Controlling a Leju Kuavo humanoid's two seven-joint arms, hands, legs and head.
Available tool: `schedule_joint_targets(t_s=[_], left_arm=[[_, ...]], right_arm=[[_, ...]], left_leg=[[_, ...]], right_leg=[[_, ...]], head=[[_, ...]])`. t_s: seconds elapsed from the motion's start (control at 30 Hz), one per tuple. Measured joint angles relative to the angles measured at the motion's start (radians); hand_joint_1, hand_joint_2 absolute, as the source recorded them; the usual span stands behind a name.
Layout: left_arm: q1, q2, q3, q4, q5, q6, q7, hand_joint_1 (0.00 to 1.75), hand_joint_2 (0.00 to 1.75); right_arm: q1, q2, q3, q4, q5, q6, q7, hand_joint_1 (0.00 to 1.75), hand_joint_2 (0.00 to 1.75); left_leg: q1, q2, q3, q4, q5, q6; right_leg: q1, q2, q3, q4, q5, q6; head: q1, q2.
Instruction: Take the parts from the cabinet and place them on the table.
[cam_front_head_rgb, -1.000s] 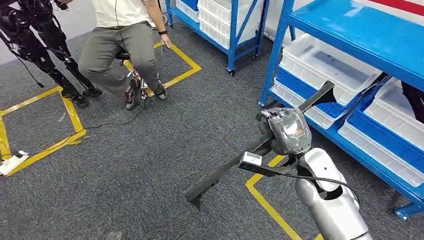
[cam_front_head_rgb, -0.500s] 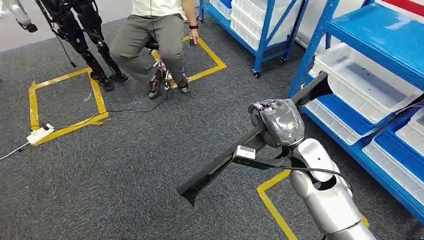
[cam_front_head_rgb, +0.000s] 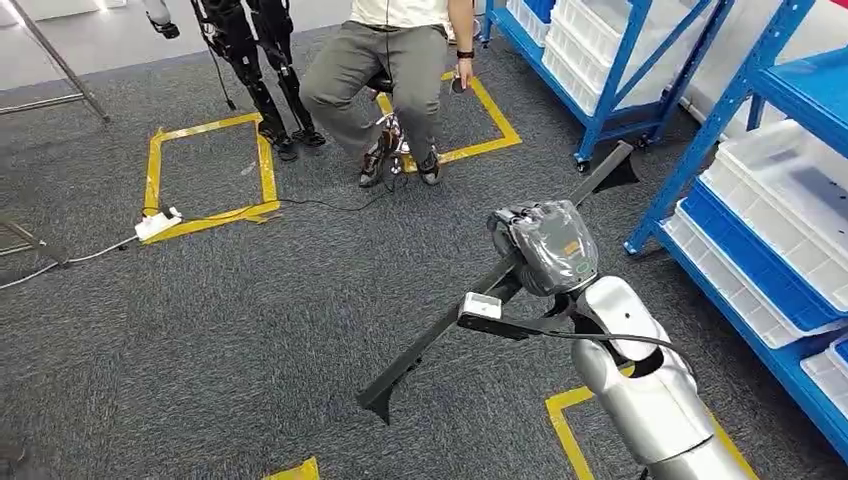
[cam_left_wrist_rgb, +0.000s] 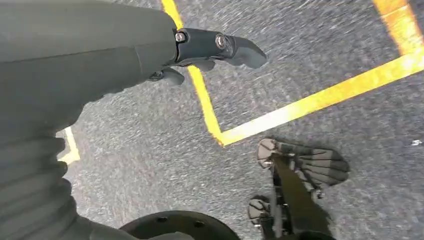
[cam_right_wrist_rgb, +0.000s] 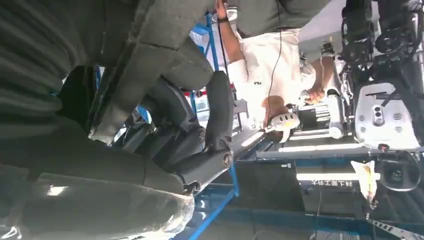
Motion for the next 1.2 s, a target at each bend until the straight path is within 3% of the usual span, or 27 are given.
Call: schedule_joint_targets(t_s=[0.03, 0.07, 0.1, 0.13, 0.2, 0.23, 0.3, 0.33, 0.37, 0.4, 0.47, 0.5, 0.57, 0.63, 0.7, 0.73, 0.8, 0.83, 0.87, 0.9, 0.97, 1.0, 1.03, 1.07, 1.1, 1.17, 1.2], left_arm=[[-0.001, -0.002, 0.000, 0.000, 0.000, 0.000, 0.000, 0.00, 1.75], [-0.004, -0.002, 0.000, 0.000, -0.001, 0.000, 0.000, 0.00, 1.75], [-0.006, -0.002, 0.000, 0.000, -0.001, 0.000, 0.000, 0.00, 1.75], [-0.006, -0.004, 0.000, 0.000, -0.002, 0.000, 0.000, 0.00, 1.75], [-0.003, -0.005, -0.001, 0.000, -0.003, -0.002, 0.003, 0.00, 1.75], [-0.002, -0.005, -0.001, 0.000, -0.003, -0.002, 0.004, 0.00, 1.75], [-0.004, -0.004, -0.001, 0.000, -0.007, -0.002, 0.004, 0.00, 1.75], [-0.007, -0.003, -0.001, 0.000, -0.009, -0.002, 0.004, 0.00, 1.75], [-0.009, -0.003, -0.001, 0.000, -0.009, -0.002, 0.005, 0.00, 1.75], [-0.010, -0.003, -0.001, 0.000, -0.011, -0.002, 0.005, 0.00, 1.75], [-0.009, -0.002, -0.001, 0.000, -0.011, -0.002, 0.008, 0.00, 1.75], [-0.009, -0.002, -0.001, 0.000, -0.011, -0.001, 0.011, 0.00, 1.75], [-0.008, -0.004, -0.001, 0.000, -0.011, 0.000, 0.012, 0.00, 1.75], [-0.012, -0.006, -0.001, 0.000, -0.013, 0.001, 0.012, 0.00, 1.75], [-0.011, -0.007, -0.001, 0.000, -0.016, -0.002, 0.012, 0.00, 1.75], [-0.011, -0.008, -0.002, 0.000, -0.019, -0.002, 0.014, 0.00, 1.75], [-0.009, -0.009, -0.002, 0.000, -0.023, -0.002, 0.017, 0.00, 1.75], [-0.009, -0.008, -0.003, 0.000, -0.024, -0.002, 0.017, 0.00, 1.75], [-0.011, -0.006, -0.003, 0.000, -0.027, -0.002, 0.018, 0.00, 1.75], [-0.010, -0.006, -0.005, 0.000, -0.030, -0.002, 0.020, 0.00, 1.75], [-0.004, -0.006, -0.007, 0.000, -0.031, -0.002, 0.021, 0.00, 1.75], [-0.002, -0.004, -0.007, 0.000, -0.032, -0.002, 0.021, 0.00, 1.75], [-0.001, -0.003, -0.008, 0.000, -0.032, -0.002, 0.021, 0.00, 1.75], [-0.003, -0.004, -0.009, 0.000, -0.032, -0.002, 0.021, 0.00, 1.75], [-0.007, -0.004, -0.009, 0.000, -0.032, -0.003, 0.021, 0.00, 1.75], [-0.008, -0.005, -0.009, 0.000, -0.032, -0.005, 0.021, 0.00, 1.75], [-0.007, -0.006, -0.010, 0.000, -0.033, -0.006, 0.021, 0.00, 1.75]], right_arm=[[-0.002, 0.003, 0.002, 0.000, 0.000, 0.000, 0.000, 1.75, 1.75], [-0.006, 0.003, 0.003, 0.000, 0.000, 0.000, 0.000, 1.75, 1.75], [-0.006, 0.003, 0.004, 0.001, 0.001, 0.000, 0.000, 1.75, 1.75], [-0.005, 0.003, 0.005, 0.004, 0.003, -0.001, 0.001, 1.75, 1.75], [-0.005, 0.005, 0.008, 0.007, 0.008, -0.002, 0.006, 1.75, 1.75], [-0.006, 0.006, 0.009, 0.007, 0.009, -0.002, 0.006, 1.75, 1.75], [-0.007, 0.011, 0.009, 0.007, 0.010, -0.004, 0.006, 1.75, 1.75], [-0.008, 0.012, 0.009, 0.007, 0.010, -0.005, 0.007, 1.75, 1.75], [-0.010, 0.012, 0.009, 0.007, 0.011, -0.005, 0.008, 1.75, 1.75], [-0.011, 0.012, 0.009, 0.007, 0.011, -0.007, 0.010, 1.75, 1.75], [-0.010, 0.017, 0.010, 0.007, 0.015, -0.007, 0.015, 1.75, 1.75], [-0.009, 0.021, 0.009, 0.006, 0.019, -0.008, 0.015, 1.75, 1.75], [-0.011, 0.019, 0.009, 0.006, 0.021, -0.009, 0.016, 1.75, 1.75], [-0.005, 0.014, 0.009, 0.009, 0.024, -0.009, 0.017, 1.75, 1.75], [-0.003, 0.010, 0.009, 0.014, 0.026, -0.009, 0.017, 1.75, 1.75], [-0.004, 0.010, 0.009, 0.014, 0.026, -0.009, 0.018, 1.75, 1.75], [-0.005, 0.004, 0.008, 0.014, 0.026, -0.009, 0.018, 1.75, 1.75], [-0.005, 0.000, 0.008, 0.014, 0.026, -0.009, 0.018, 1.75, 1.75], [-0.004, -0.001, 0.010, 0.015, 0.026, -0.009, 0.018, 1.75, 1.75], [-0.003, -0.001, 0.009, 0.014, 0.027, -0.009, 0.018, 1.75, 1.75], [0.001, -0.001, 0.009, 0.014, 0.027, -0.009, 0.018, 1.75, 1.75], [0.000, -0.002, 0.009, 0.014, 0.027, -0.009, 0.018, 1.75, 1.75], [-0.001, -0.002, 0.008, 0.013, 0.027, -0.009, 0.021, 1.75, 1.75], [-0.001, -0.002, 0.008, 0.011, 0.027, -0.009, 0.021, 1.75, 1.75], [-0.001, -0.002, 0.008, 0.011, 0.027, -0.009, 0.021, 1.75, 1.75], [0.002, -0.005, 0.009, 0.011, 0.027, -0.009, 0.021, 1.75, 1.75], [0.002, -0.006, 0.009, 0.011, 0.027, -0.009, 0.021, 1.75, 1.75]], left_leg=[[-0.008, 0.067, -0.012, 0.031, -0.020, -0.004], [-0.006, 0.098, -0.041, 0.089, -0.053, -0.009], [-0.003, 0.108, -0.069, 0.146, -0.081, -0.010], [-0.001, 0.116, -0.122, 0.252, -0.123, -0.012], [-0.001, 0.116, -0.145, 0.296, -0.124, -0.011], [-0.001, 0.117, -0.123, 0.253, -0.097, -0.007], [-0.008, 0.142, -0.020, 0.076, -0.024, 0.011], [-0.022, 0.197, 0.014, 0.010, -0.029, 0.025], [-0.025, 0.200, 0.017, 0.009, -0.026, 0.028], [-0.030, 0.188, 0.014, 0.009, -0.027, 0.032], [-0.037, 0.166, 0.011, 0.002, -0.022, 0.040], [-0.026, 0.152, 0.029, -0.021, -0.007, 0.049], [-0.019, 0.136, 0.035, -0.033, 0.003, 0.052], [-0.017, 0.106, 0.033, -0.033, 0.003, 0.052], [-0.017, 0.075, 0.033, -0.032, 0.003, 0.051], [-0.015, 0.061, 0.033, -0.032, 0.003, 0.050], [-0.010, 0.029, 0.035, -0.026, 0.002, 0.040], [-0.010, 0.018, 0.030, -0.020, -0.002, 0.033], [-0.015, 0.005, 0.019, -0.011, -0.004, 0.023], [-0.014, 0.001, 0.016, -0.014, 0.000, 0.018], [-0.008, -0.012, 0.012, -0.016, 0.005, 0.010], [-0.006, -0.021, 0.009, -0.013, 0.002, 0.007], [-0.008, 0.018, 0.006, 0.003, -0.011, 0.004], [-0.009, 0.069, -0.016, 0.052, -0.039, 0.000], [-0.006, 0.095, -0.053, 0.124, -0.074, -0.003], [-0.005, 0.117, -0.134, 0.278, -0.132, -0.004], [-0.005, 0.116, -0.150, 0.305, -0.133, -0.003]], right_leg=[[0.002, -0.010, 0.002, 0.000, -0.001, -0.008], [0.010, -0.022, 0.002, 0.000, -0.002, -0.019], [0.013, -0.032, 0.002, 0.000, -0.003, -0.022], [0.020, -0.052, 0.003, 0.000, -0.006, -0.026], [0.027, -0.078, 0.003, 0.000, -0.007, -0.028], [0.029, -0.090, 0.003, 0.000, -0.009, -0.029], [0.034, -0.112, 0.006, -0.001, -0.010, -0.031], [0.035, -0.122, 0.009, -0.001, -0.011, -0.031], [0.046, -0.130, 0.009, -0.002, -0.014, -0.026], [0.035, -0.139, 0.009, -0.003, -0.014, -0.022], [0.035, -0.159, 0.014, -0.010, -0.012, -0.018], [0.040, -0.155, 0.015, -0.010, -0.017, -0.011], [0.035, -0.067, -0.017, 0.066, -0.054, -0.014], [0.030, -0.045, -0.090, 0.216, -0.114, -0.019], [0.026, -0.042, -0.130, 0.282, -0.124, -0.007], [0.023, -0.041, -0.116, 0.246, -0.102, 0.004], [0.008, -0.024, -0.032, 0.060, -0.017, 0.032], [-0.003, 0.014, -0.007, -0.004, -0.001, 0.039], [0.005, 0.023, 0.002, -0.009, -0.004, 0.028], [0.007, 0.009, -0.003, -0.004, -0.002, 0.017], [0.013, -0.004, -0.003, -0.003, -0.001, 0.009], [0.005, -0.014, 0.001, -0.006, 0.002, 0.000], [0.007, -0.023, 0.005, -0.008, 0.002, -0.006], [0.009, -0.032, 0.007, -0.008, 0.000, -0.018], [0.015, -0.042, 0.008, -0.008, -0.002, -0.023], [0.026, -0.067, 0.008, -0.008, -0.006, -0.030], [0.029, -0.077, 0.008, -0.008, -0.007, -0.032]], head=[[-0.009, 0.000], [-0.014, 0.000], [-0.013, 0.000], [-0.013, 0.000], [-0.013, 0.000], [-0.014, 0.000], [-0.013, 0.000], [-0.013, 0.000], [-0.009, 0.000], [-0.012, 0.000], [-0.012, 0.000], [-0.012, 0.000], [-0.010, 0.000], [-0.005, 0.000], [-0.004, 0.000], [-0.004, 0.000], [-0.004, 0.000], [-0.002, 0.000], [0.003, 0.000], [0.000, 0.000], [-0.002, 0.000], [-0.003, 0.000], [-0.003, 0.000], [-0.019, 0.000], [-0.020, 0.000], [-0.020, 0.000], [-0.021, 0.000]])
